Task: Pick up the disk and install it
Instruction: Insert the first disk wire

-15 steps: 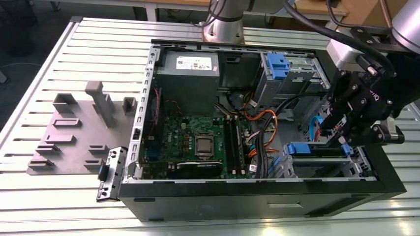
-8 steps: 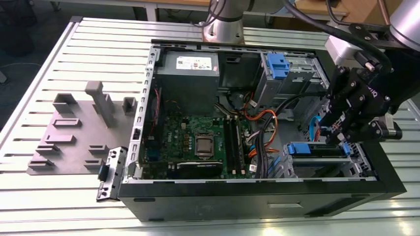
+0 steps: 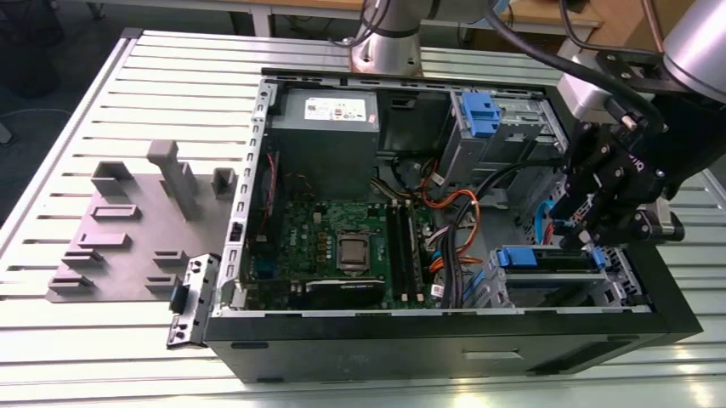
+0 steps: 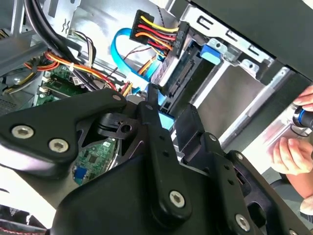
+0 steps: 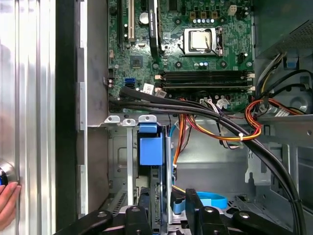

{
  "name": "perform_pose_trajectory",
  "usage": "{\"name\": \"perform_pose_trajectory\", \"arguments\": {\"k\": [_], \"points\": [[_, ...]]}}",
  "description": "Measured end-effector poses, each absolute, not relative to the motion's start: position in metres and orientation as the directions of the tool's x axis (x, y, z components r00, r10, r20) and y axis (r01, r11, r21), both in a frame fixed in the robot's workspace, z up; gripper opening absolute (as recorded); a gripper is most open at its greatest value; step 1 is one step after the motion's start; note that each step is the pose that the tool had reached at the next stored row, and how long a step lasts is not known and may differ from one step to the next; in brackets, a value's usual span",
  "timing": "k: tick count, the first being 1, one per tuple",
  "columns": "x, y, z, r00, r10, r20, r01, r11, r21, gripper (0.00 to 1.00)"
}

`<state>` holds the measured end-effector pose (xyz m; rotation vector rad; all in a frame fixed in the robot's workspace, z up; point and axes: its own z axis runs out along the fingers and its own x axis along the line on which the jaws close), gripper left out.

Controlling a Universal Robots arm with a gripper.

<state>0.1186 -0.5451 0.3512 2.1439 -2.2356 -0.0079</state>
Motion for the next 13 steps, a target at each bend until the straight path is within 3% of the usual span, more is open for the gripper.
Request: {"name": "perform_pose_trajectory", "arguments": {"k": [11, 13], "points": [[0.1189, -0.5443, 0.3465, -0.041, -0.999, 0.029, -0.999, 0.042, 0.034, 0.40], [0.1189, -0.5443, 0.3465, -0.041, -0.999, 0.029, -0.999, 0.042, 0.034, 0.28]]}}
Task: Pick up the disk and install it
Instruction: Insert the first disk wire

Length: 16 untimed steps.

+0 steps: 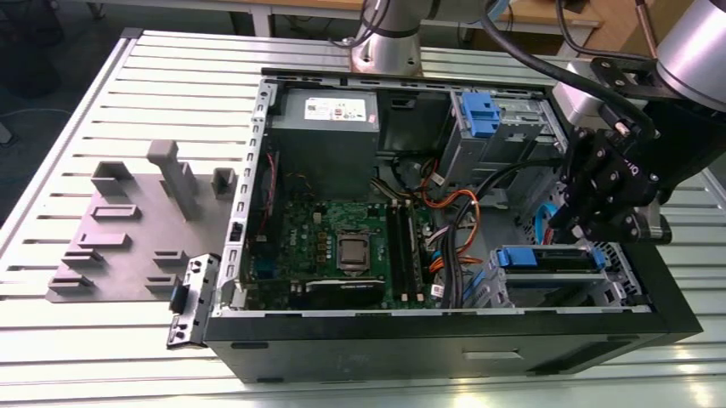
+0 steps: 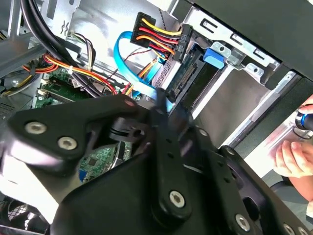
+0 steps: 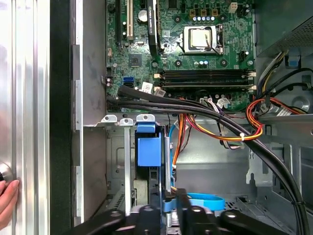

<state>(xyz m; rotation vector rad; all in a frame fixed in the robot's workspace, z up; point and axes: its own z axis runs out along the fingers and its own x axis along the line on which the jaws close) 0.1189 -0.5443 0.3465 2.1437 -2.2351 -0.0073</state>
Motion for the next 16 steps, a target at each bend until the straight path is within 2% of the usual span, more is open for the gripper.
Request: {"name": "perform_pose_trajectory", "arguments": {"k": [1, 3, 16], "points": [[0.1189, -0.5443, 0.3465, -0.041, -0.999, 0.029, -0.999, 0.042, 0.034, 0.28], [0.1189, -0.5443, 0.3465, -0.041, -0.999, 0.029, -0.999, 0.042, 0.034, 0.16], [0.1189, -0.5443, 0.3464, -0.041, -0.999, 0.032, -0.999, 0.042, 0.034, 0.16]]}}
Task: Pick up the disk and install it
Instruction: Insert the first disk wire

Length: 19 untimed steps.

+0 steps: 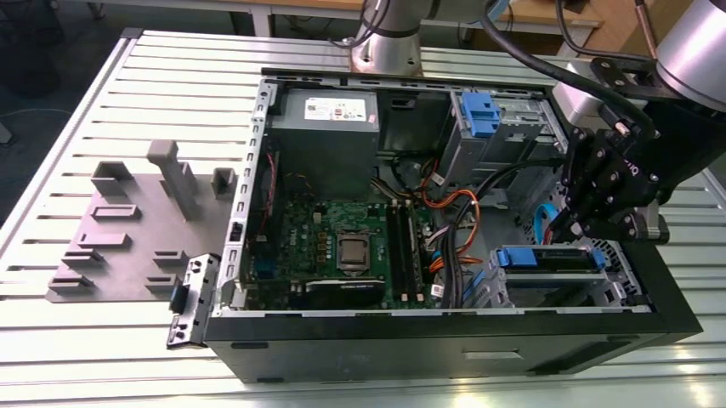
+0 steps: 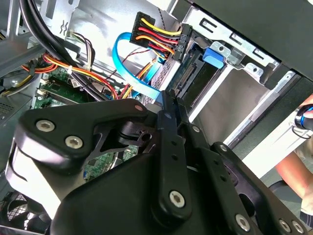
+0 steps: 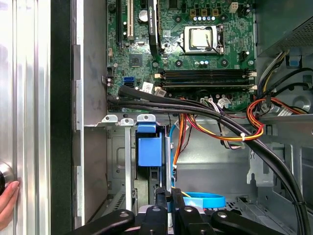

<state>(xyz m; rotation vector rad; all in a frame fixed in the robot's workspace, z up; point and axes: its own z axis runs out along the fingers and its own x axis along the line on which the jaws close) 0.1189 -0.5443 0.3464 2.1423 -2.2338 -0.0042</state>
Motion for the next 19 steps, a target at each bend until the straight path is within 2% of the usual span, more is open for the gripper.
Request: {"name": "perform_pose_trajectory", "arguments": {"k": [13, 16, 19], "points": [[0.1189, -0.5539, 0.3407, -0.041, -0.999, 0.031, -0.999, 0.042, 0.034, 0.16], [0.1189, -0.5540, 0.3400, -0.041, -0.999, 0.026, -0.999, 0.042, 0.034, 0.16], [0.1189, -0.5540, 0.3398, -0.041, -0.999, 0.008, -0.999, 0.042, 0.035, 0.16]]}}
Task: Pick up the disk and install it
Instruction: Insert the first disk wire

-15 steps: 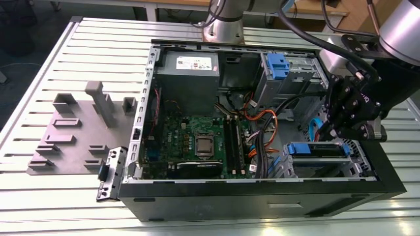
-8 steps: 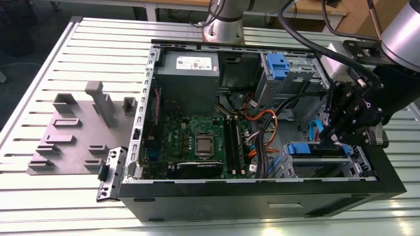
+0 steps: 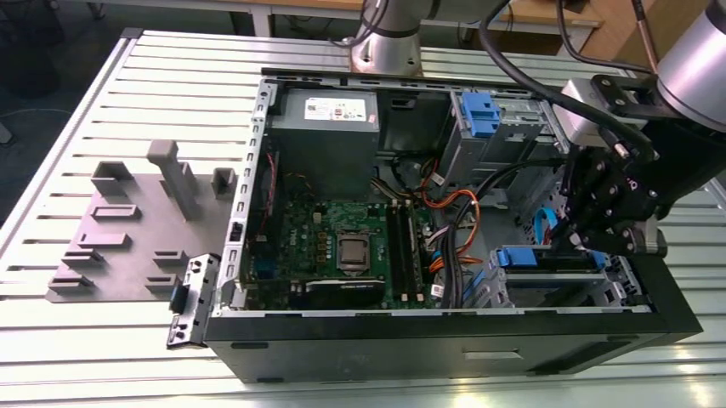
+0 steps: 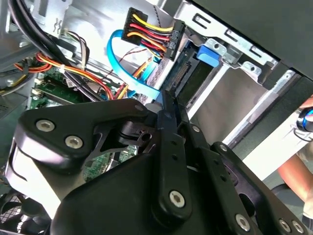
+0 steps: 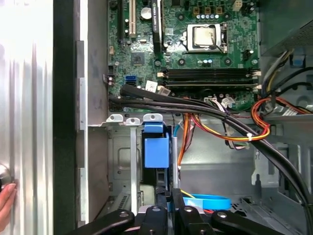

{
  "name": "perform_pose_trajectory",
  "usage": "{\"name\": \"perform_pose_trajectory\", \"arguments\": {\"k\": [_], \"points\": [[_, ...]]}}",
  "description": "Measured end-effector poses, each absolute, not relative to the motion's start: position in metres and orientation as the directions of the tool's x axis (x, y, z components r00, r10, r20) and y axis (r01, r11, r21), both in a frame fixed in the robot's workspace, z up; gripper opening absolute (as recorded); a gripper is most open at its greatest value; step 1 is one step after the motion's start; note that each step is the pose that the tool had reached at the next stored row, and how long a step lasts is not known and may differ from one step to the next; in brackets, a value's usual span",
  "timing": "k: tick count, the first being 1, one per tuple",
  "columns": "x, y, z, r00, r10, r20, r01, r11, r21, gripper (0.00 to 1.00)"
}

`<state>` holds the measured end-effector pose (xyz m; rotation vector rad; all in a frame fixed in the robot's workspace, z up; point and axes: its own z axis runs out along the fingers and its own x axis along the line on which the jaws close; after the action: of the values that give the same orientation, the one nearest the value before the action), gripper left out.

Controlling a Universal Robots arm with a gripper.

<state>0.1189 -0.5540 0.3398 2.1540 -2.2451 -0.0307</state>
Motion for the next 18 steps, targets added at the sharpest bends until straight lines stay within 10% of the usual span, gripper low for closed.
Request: {"name": "perform_pose_trajectory", "arguments": {"k": [18], "points": [[0.1189, -0.5574, 0.3374, -0.041, -0.999, 0.006, -0.999, 0.041, 0.035, 0.16]]}}
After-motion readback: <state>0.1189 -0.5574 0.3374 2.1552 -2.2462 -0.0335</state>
